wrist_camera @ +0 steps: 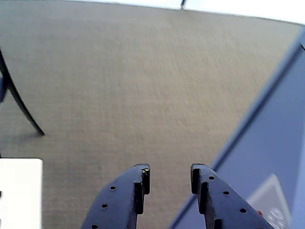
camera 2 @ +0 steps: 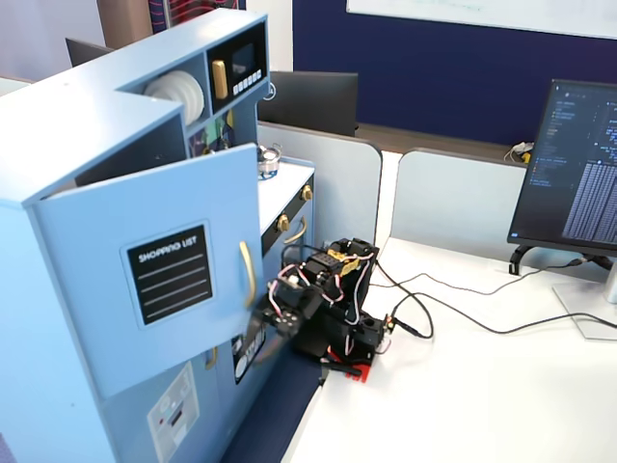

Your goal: Close the left cabinet door

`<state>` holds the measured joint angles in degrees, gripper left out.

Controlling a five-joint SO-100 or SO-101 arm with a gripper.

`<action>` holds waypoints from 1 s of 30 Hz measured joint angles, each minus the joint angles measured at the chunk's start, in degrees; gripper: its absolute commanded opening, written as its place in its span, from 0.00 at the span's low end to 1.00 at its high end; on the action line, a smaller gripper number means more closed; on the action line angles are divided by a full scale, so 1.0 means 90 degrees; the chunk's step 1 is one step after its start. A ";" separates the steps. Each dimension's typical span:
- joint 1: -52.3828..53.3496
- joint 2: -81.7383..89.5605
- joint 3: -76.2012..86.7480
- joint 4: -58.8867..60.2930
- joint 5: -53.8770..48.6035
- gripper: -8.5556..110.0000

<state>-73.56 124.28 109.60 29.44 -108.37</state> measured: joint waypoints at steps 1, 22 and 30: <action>0.0146 0.0039 0.0039 0.0010 -0.0029 0.07; 0.3691 0.0068 0.0225 -0.0889 -0.0088 0.07; 0.4014 0.0078 0.0410 -0.1094 -0.0088 0.07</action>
<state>-37.44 124.98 113.29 19.60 -109.16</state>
